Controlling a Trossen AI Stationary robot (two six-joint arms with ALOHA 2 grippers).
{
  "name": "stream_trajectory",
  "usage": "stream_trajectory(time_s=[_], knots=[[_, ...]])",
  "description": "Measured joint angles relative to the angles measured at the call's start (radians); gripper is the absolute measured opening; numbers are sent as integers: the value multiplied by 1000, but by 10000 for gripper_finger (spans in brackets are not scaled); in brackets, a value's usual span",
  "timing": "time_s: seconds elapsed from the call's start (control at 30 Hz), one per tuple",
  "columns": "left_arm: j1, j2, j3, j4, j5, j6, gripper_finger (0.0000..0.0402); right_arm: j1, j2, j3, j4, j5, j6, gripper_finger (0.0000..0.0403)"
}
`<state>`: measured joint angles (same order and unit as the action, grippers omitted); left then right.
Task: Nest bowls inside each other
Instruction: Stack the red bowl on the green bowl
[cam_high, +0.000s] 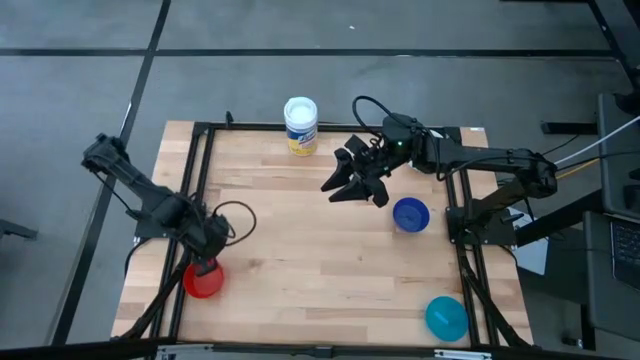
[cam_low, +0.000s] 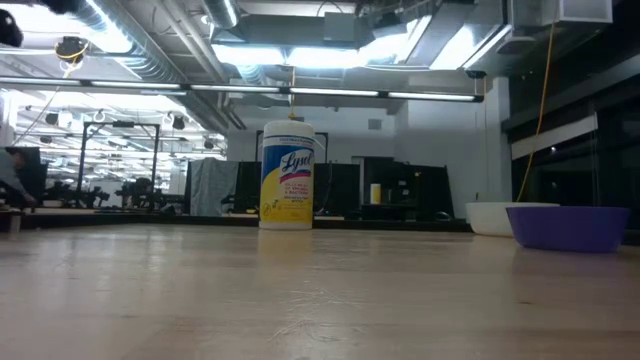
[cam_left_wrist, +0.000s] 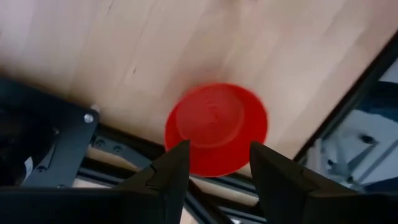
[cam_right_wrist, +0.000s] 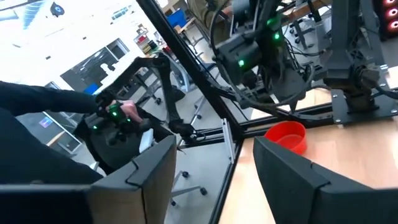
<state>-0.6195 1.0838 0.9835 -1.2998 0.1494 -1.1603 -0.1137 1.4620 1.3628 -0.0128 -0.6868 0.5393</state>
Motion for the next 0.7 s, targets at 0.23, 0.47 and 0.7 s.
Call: stream_trajectory(time_s=[0.23,0.47,0.7], knots=[[-83,1,-98,78,0,-44,166,4,0,0,31,37,25,208],[-129,-1,-218,177,-2,-88,169,4,0,0,48,71,67,217],[-155,-17,-317,253,0,-102,169,7,0,0,52,104,128,217]])
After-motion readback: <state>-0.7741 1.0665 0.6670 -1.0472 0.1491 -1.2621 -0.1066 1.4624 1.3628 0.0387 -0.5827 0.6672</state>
